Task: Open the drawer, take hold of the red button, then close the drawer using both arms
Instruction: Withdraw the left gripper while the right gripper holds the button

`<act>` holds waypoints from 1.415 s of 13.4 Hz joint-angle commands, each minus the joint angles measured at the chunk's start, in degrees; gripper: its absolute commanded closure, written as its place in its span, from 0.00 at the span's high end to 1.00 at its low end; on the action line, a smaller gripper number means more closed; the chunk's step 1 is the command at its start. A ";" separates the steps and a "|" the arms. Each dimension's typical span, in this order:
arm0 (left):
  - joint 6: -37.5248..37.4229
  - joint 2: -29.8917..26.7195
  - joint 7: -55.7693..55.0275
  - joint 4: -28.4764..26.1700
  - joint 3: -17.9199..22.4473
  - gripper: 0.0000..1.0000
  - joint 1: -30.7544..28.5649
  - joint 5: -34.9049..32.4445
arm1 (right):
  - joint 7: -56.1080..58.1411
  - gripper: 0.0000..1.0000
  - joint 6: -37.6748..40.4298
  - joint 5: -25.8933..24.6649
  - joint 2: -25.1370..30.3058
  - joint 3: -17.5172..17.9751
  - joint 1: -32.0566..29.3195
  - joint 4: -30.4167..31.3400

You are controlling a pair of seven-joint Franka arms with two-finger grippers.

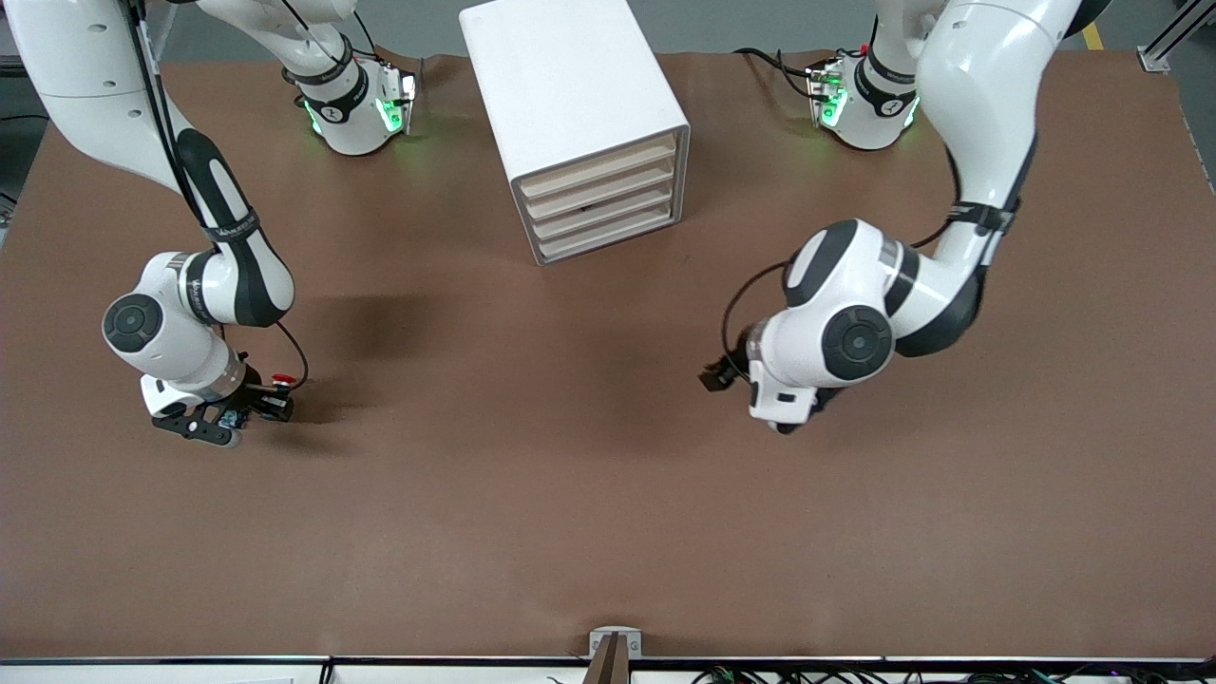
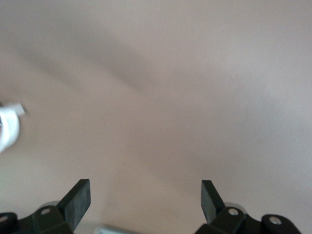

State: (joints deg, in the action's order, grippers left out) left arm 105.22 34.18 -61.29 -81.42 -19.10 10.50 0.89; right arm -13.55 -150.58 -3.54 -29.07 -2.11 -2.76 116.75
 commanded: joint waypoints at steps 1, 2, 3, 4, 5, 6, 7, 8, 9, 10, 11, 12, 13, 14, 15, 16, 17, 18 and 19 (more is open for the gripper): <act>-0.98 -4.54 8.26 -0.06 -0.33 1.00 -3.62 -4.49 | 0.28 0.00 -1.72 -0.50 -1.42 1.05 -1.55 -0.82; -1.16 -6.13 10.38 -0.06 -0.33 1.00 -5.90 -4.50 | 0.28 0.00 -1.73 -0.50 -1.69 1.14 -1.72 -0.99; -1.42 -7.97 12.32 -0.15 -0.33 1.00 -8.71 -4.58 | 0.10 0.00 -1.65 -0.41 -1.86 1.14 -1.73 -1.34; -2.55 -9.64 14.60 -0.06 -0.33 1.00 -11.17 -4.58 | 0.19 0.00 -1.73 -0.33 -2.21 1.14 -1.73 -1.43; -3.78 -11.05 17.67 -0.06 -0.33 1.00 -13.29 -4.58 | 0.19 0.00 -1.73 -0.32 -2.30 1.23 -1.73 -1.44; -4.93 -12.37 20.75 -0.06 -0.33 1.00 -14.79 -4.58 | 0.10 0.00 -1.73 -0.24 -2.30 1.23 -1.73 -1.52; -6.33 -13.78 22.60 0.03 -0.24 1.00 -16.45 -4.50 | 0.01 0.00 -1.73 -0.24 -2.30 1.23 -1.73 -1.61; -7.74 -14.84 23.75 0.03 -0.33 1.00 -17.86 -4.58 | -0.16 0.00 -1.73 -0.15 -2.39 1.32 -1.73 -1.70; -8.27 -16.15 25.59 0.12 -0.59 1.00 -19.18 -4.50 | -0.34 0.00 -1.73 -0.15 -2.65 1.32 -1.64 -1.79; -8.71 -17.82 27.18 0.03 -0.42 1.00 -19.46 -4.50 | -0.34 0.00 -1.73 -0.15 -2.74 1.32 -1.55 -1.87; -10.37 -18.62 28.41 0.03 -0.33 1.00 -19.46 -4.50 | -0.43 0.00 -1.73 -0.15 -2.74 1.40 -1.46 -1.96; -12.04 -19.32 29.99 0.03 -0.24 1.00 -19.55 -4.50 | -0.43 0.00 -1.56 -0.06 -2.74 1.40 -1.38 -2.05; -12.93 -20.37 31.75 0.03 -0.24 1.00 -19.90 -4.50 | -0.43 0.00 -1.64 -0.06 -2.74 1.40 -1.37 -2.05; -12.94 -21.43 33.50 0.12 -0.33 1.00 -21.20 -4.58 | -0.51 0.00 -1.64 0.03 -2.74 1.40 -1.29 -2.31; -13.02 -23.79 36.91 -0.14 -0.15 1.00 -20.96 -4.50 | -0.69 0.00 -1.64 0.11 -2.83 1.49 -1.11 -2.75; -13.20 -25.38 41.21 -0.67 1.15 1.00 -20.26 -4.50 | -0.87 0.00 -1.64 0.12 -3.35 1.49 -1.11 -3.10; -14.07 -26.61 44.91 -1.37 3.78 1.00 -18.16 -4.41 | -0.95 0.00 -1.64 0.12 -3.71 1.49 -1.20 -3.45; -15.04 -28.89 47.73 -2.77 7.89 1.00 -15.18 -4.41 | -1.04 0.00 -1.73 0.12 -4.15 1.49 -1.11 -3.80; -15.31 -30.82 49.76 -4.61 11.59 1.00 -12.20 -4.32 | -1.48 0.00 -1.65 0.12 -4.41 1.58 -1.11 -4.16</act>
State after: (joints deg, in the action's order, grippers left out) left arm 90.50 8.63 -16.30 -81.09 -13.67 -6.53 -3.04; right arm -13.97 -152.23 -3.47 -31.97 -1.36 -3.17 114.49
